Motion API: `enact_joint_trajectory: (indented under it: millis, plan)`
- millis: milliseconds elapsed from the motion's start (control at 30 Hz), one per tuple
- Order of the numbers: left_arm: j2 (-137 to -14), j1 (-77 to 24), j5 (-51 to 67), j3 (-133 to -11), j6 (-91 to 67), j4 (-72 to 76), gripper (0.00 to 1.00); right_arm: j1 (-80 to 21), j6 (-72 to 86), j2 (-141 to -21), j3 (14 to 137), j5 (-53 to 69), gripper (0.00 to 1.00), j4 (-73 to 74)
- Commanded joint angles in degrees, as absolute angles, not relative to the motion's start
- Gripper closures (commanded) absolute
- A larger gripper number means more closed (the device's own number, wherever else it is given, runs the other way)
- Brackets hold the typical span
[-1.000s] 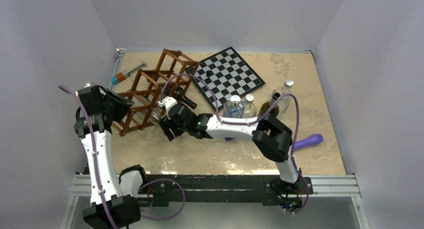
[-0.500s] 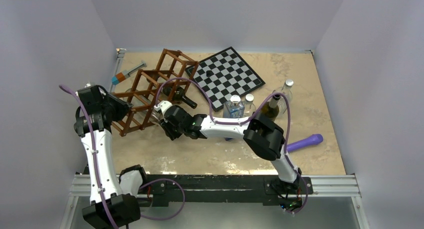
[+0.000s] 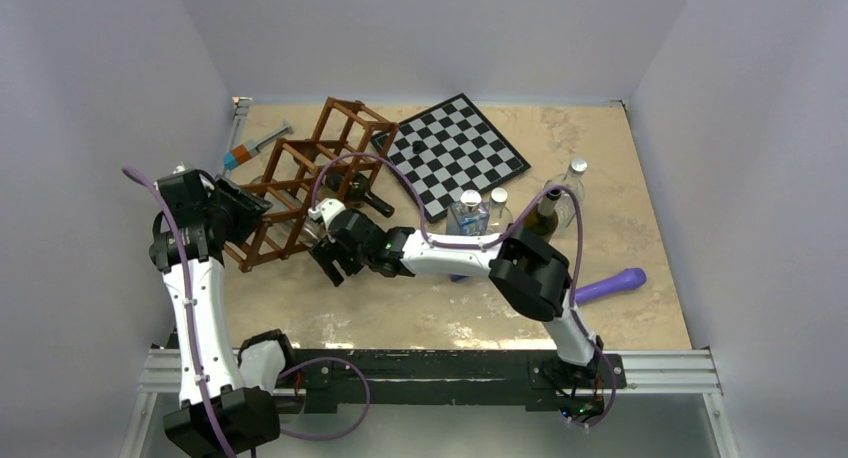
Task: Put the wine bottle on the wine rack
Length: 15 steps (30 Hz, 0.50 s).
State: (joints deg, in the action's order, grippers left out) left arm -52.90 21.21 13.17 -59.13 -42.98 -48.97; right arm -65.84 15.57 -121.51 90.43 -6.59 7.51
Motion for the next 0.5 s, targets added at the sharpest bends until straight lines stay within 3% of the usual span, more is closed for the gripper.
enact_joint_trajectory:
  millis: [0,233,467]
  plan:
    - [-52.7,21.0,14.0,-62.2,-42.5,-49.3,0.37,-66.0,14.8,-112.2,88.6,-10.3,0.12,3.8]
    - [-50.9,20.9,13.3,-67.4,-42.4,-51.1,0.15,-66.1,11.5,-99.9,90.9,-13.2,0.02,13.1]
    - [-46.1,20.9,21.7,-69.6,-40.9,-46.6,0.13,-66.0,12.4,-87.7,97.2,-15.6,0.02,33.4]
